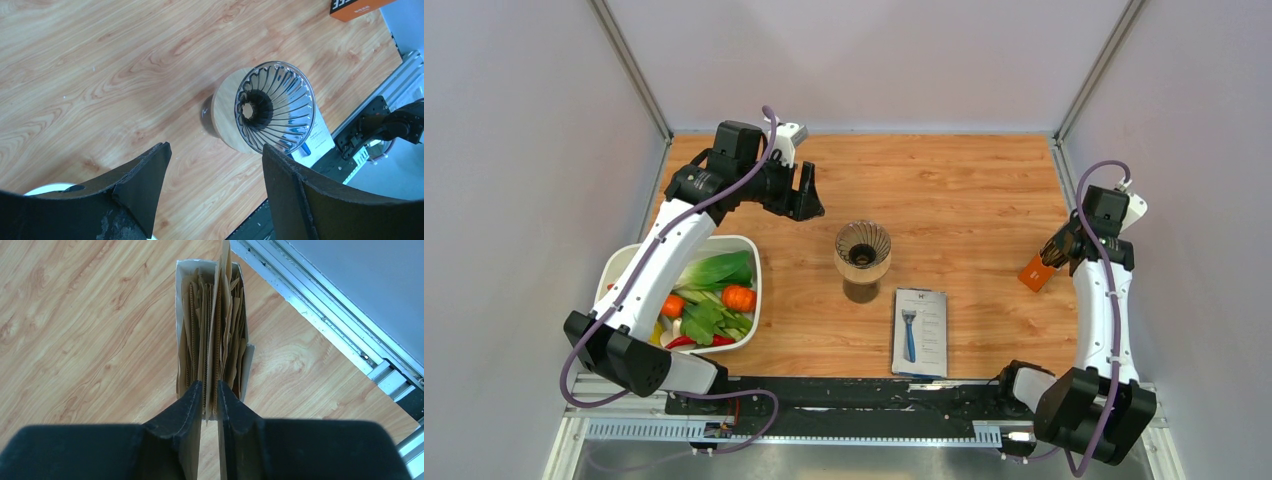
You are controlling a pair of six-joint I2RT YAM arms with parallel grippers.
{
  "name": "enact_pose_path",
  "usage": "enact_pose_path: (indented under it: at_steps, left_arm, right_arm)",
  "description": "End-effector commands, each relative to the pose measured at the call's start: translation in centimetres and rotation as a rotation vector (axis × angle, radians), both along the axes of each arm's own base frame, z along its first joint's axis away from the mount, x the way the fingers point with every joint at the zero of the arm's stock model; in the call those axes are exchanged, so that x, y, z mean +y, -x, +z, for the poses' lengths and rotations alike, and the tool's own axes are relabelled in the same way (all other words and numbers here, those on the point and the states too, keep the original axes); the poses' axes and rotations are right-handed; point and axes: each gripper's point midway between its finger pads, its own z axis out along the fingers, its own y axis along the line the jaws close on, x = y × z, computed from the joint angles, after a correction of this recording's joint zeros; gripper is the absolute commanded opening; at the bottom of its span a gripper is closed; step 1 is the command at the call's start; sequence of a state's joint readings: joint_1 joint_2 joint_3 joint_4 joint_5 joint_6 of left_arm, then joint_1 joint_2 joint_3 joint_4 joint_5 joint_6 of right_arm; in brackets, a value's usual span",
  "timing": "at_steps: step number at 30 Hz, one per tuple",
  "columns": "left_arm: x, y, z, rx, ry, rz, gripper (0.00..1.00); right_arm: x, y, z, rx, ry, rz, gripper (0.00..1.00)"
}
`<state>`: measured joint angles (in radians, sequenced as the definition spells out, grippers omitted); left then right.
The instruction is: Place the coffee filter in the dripper
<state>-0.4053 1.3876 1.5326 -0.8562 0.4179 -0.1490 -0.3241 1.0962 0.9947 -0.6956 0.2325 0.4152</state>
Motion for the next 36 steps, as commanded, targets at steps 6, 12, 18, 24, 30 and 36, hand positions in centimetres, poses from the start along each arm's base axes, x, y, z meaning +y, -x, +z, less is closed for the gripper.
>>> enact_pose_path:
  at_steps: [6, 12, 18, 24, 30, 36]
  left_arm:
    - [-0.2, 0.2, 1.7, -0.029, 0.028, -0.009, 0.78]
    - [-0.3, 0.1, 1.8, -0.03, 0.03, -0.009, 0.78]
    - [-0.4, 0.0, 1.7, -0.023, 0.035, -0.012, 0.78]
    - [-0.5, 0.0, 1.6, -0.018, 0.038, -0.014, 0.78]
    - [-0.6, -0.1, 1.7, -0.021, 0.04, -0.014, 0.78]
    - [-0.6, -0.1, 1.7, -0.023, 0.039, -0.013, 0.79]
  right_arm:
    - [0.0, -1.1, 0.3, -0.054, -0.022, -0.005, 0.14]
    - [0.0, -1.1, 0.2, -0.055, -0.022, -0.01, 0.14]
    - [-0.2, -1.0, 0.0, -0.054, -0.016, -0.017, 0.13]
    - [0.0, -1.0, 0.2, -0.062, -0.018, -0.01, 0.07]
    - [0.0, -1.3, 1.3, -0.089, -0.014, 0.003, 0.0]
    - [0.5, -1.6, 2.9, -0.125, -0.014, 0.031, 0.0]
